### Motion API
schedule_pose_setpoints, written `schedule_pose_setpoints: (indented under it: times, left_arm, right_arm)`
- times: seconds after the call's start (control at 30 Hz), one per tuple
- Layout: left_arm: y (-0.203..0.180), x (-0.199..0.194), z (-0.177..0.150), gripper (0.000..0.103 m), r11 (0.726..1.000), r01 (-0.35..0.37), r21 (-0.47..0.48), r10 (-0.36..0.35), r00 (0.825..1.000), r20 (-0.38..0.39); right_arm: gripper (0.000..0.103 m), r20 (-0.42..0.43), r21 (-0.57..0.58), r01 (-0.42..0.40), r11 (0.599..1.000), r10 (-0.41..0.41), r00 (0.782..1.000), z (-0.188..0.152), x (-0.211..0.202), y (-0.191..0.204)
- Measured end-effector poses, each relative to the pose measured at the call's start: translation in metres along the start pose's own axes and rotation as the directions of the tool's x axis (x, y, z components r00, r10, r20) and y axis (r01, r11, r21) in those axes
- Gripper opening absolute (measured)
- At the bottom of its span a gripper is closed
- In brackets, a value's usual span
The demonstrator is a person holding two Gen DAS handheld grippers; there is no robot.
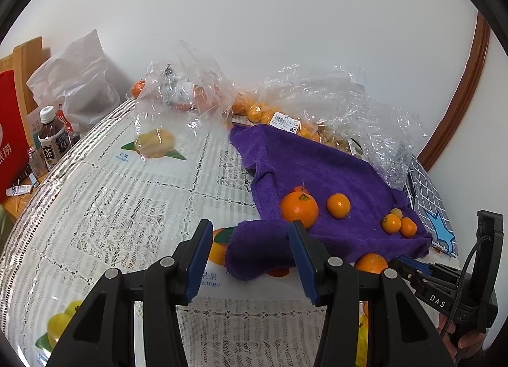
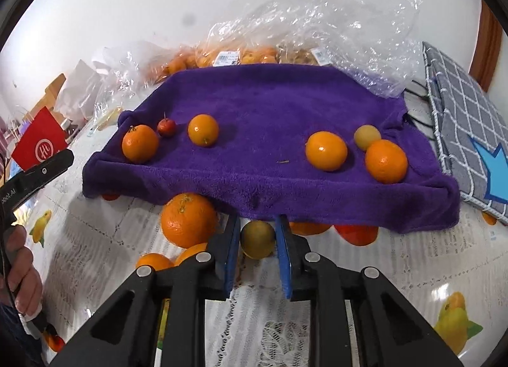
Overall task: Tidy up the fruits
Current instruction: 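Grasp a small yellow fruit with the right gripper while the left grasps an orange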
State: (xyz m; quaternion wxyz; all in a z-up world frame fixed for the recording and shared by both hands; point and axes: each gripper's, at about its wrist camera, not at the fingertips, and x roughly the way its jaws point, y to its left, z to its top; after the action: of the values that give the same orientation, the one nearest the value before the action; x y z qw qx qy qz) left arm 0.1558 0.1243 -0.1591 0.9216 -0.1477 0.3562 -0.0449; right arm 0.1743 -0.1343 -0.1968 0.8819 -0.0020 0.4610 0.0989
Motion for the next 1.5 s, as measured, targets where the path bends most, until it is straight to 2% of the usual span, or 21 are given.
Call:
schedule_pose_setpoints:
  times: [0.2,0.33,0.6,0.9,1.1,1.3,1.5]
  left_arm:
    - [-0.002,0.001,-0.001,0.048,1.000,0.004,0.014,-0.004,1.000,-0.003]
    - [-0.006,0.001,-0.002,0.048,0.999,0.000,0.032,0.000,1.000,0.000]
    - [-0.011,0.001,-0.004,0.048,0.998,0.005,0.057,-0.005,1.000,-0.003]
    - [-0.021,0.001,-0.010,0.048,0.995,0.030,0.093,-0.029,1.000,-0.008]
    - [-0.035,-0.001,-0.022,0.048,0.987,0.107,0.119,-0.101,0.993,-0.052]
    - [-0.056,0.000,-0.035,0.048,0.972,0.153,0.177,-0.137,0.986,-0.097]
    - [-0.077,-0.006,-0.047,0.048,0.942,0.283,0.181,-0.257,0.954,-0.157]
  right_arm:
    - [0.023,0.033,0.017,0.015,1.000,-0.015,0.999,-0.003,-0.015,-0.015]
    - [0.023,0.015,0.012,0.038,0.999,-0.038,0.999,-0.007,-0.013,-0.022]
    - [0.024,-0.006,0.008,0.033,0.999,-0.033,0.999,-0.012,-0.002,-0.021]
    - [0.024,0.060,0.016,0.028,0.999,-0.028,0.998,-0.010,-0.029,-0.027]
    - [0.024,0.088,0.027,0.037,0.999,-0.039,0.995,-0.016,-0.047,-0.038]
    - [0.024,0.097,0.030,0.073,0.997,-0.075,0.992,-0.029,-0.061,-0.053]
    - [0.024,0.098,0.067,0.084,0.994,-0.090,0.991,-0.042,-0.073,-0.078]
